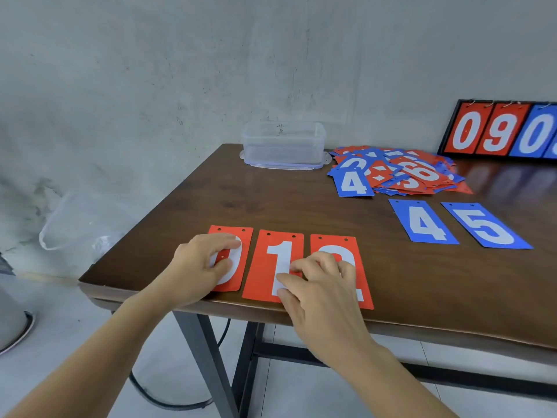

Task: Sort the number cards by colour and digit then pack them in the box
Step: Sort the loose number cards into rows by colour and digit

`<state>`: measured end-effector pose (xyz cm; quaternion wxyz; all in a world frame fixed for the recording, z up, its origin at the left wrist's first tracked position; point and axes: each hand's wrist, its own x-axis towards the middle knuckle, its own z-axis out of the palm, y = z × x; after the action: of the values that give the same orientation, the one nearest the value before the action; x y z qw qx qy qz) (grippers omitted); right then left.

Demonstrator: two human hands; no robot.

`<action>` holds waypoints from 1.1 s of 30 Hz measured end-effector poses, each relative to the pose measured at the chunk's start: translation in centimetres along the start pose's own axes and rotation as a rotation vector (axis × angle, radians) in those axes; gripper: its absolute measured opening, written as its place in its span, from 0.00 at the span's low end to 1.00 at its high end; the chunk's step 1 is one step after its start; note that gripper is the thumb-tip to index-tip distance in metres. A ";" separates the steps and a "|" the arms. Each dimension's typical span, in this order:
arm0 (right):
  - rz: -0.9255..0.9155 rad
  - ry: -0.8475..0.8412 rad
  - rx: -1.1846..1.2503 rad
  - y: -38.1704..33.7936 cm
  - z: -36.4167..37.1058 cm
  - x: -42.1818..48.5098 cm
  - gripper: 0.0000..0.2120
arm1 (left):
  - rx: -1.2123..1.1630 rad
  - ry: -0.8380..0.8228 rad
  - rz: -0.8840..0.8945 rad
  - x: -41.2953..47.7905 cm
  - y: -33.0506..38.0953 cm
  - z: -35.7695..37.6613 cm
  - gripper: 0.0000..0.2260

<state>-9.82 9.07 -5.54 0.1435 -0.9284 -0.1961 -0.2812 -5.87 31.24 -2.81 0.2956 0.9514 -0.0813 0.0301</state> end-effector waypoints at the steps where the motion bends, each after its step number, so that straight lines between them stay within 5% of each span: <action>1: -0.003 0.003 0.005 -0.1 0.1 0.0 0.08 | -0.005 -0.006 -0.006 0.0 0.0 0.0 0.16; 10: 0.052 0.066 0.001 -0.3 -1.0 0.1 0.10 | -0.055 -0.016 -0.031 -0.2 -0.5 -0.8 0.14; 15: 0.228 0.137 -0.123 3.2 -2.9 -1.3 0.05 | -0.043 0.073 -0.009 -0.1 0.2 -0.9 0.13; 33: 0.378 0.081 -0.026 10.6 -5.4 -0.6 0.07 | -0.059 -0.044 0.273 8.5 12.5 3.3 0.15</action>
<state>-8.04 -2.46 -3.24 0.1897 -0.9384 -0.0088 -0.2887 0.39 18.02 2.35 0.3147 0.9228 -0.2173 0.0469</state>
